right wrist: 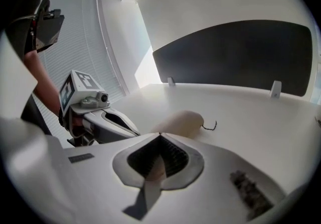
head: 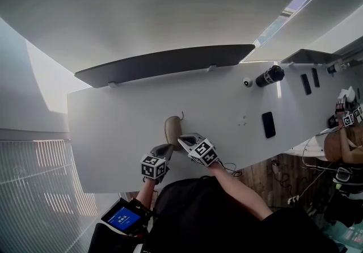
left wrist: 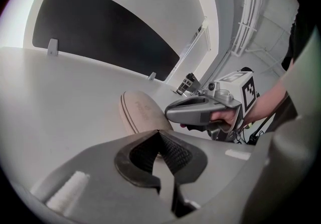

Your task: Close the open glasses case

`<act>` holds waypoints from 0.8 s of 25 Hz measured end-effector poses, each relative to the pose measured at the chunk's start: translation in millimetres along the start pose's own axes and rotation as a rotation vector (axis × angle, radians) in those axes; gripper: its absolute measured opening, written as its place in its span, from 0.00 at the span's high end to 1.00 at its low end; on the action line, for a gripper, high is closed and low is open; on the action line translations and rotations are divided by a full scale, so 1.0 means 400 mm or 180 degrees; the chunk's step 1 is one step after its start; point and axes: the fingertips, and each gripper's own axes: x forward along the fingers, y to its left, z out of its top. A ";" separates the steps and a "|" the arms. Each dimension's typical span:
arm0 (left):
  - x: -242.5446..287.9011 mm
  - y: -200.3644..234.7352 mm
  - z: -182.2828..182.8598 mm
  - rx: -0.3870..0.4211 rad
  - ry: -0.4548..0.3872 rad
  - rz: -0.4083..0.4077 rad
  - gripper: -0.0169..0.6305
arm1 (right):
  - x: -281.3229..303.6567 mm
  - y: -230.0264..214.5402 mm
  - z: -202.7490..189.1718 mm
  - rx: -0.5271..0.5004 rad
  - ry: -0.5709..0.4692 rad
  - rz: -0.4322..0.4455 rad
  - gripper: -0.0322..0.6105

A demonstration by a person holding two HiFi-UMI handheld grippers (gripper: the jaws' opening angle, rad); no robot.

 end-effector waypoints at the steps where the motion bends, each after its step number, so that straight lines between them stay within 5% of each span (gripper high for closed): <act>1: -0.001 0.000 0.000 -0.0007 -0.0003 0.0005 0.96 | -0.001 0.000 0.000 0.0025 -0.0017 -0.0003 0.94; 9: 0.005 -0.008 0.000 0.0104 0.0039 0.0071 0.96 | -0.023 0.003 0.020 -0.0289 0.0071 -0.0029 0.94; 20: -0.050 -0.127 0.178 0.0848 -0.0570 -0.0022 0.96 | -0.254 -0.020 0.167 -0.0320 -0.0818 -0.0429 0.94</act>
